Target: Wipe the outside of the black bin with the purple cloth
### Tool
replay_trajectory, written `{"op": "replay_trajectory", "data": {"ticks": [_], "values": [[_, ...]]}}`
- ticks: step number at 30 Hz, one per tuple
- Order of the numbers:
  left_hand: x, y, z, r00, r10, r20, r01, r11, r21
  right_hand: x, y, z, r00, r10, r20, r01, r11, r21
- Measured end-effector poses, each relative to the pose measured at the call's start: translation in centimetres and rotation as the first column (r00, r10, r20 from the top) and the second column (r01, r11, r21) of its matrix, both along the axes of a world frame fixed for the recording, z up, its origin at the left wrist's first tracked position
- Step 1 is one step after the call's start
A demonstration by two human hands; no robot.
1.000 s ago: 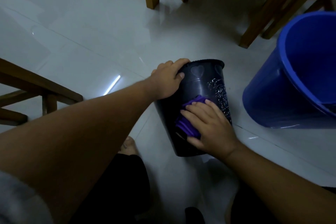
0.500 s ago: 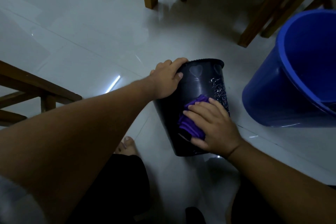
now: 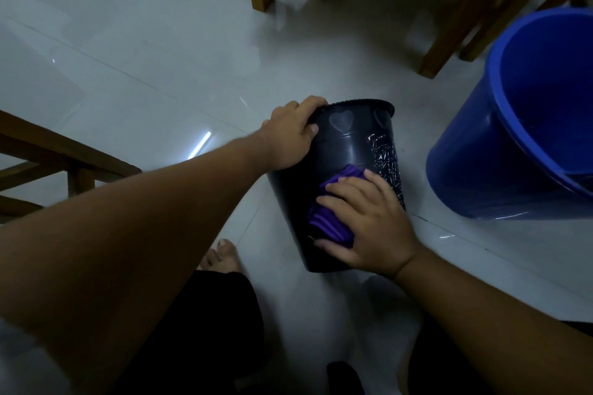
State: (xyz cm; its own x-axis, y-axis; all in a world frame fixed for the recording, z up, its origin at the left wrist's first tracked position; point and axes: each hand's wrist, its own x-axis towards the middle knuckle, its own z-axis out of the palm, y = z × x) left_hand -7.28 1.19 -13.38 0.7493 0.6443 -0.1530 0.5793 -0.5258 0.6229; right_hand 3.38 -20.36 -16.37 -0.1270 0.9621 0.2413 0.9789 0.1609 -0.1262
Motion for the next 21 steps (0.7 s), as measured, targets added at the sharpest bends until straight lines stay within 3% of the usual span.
{"op": "replay_trajectory", "data": {"ticks": [6,11,15,21], "values": [[-0.1,0.0,0.8,0.999,-0.008,0.033,0.009,1.000,-0.017,0.8,4.6,1.8,0.984,-0.177,-0.031,0.176,0.983,-0.046],[0.7,-0.9,1.3,1.000,0.001,0.025,-0.002,1.000,0.018,0.0,3.3,1.9,0.972,-0.227,-0.062,0.224,0.973,-0.051],[0.8,-1.3,1.7,0.999,0.028,-0.034,-0.024,0.993,0.114,-1.4,0.7,1.4,0.983,-0.168,-0.078,0.164,0.985,-0.057],[1.4,-1.8,2.3,0.990,0.139,-0.008,-0.139,0.990,0.005,-1.9,1.1,0.6,0.981,-0.171,-0.092,0.169,0.985,-0.033]]}}
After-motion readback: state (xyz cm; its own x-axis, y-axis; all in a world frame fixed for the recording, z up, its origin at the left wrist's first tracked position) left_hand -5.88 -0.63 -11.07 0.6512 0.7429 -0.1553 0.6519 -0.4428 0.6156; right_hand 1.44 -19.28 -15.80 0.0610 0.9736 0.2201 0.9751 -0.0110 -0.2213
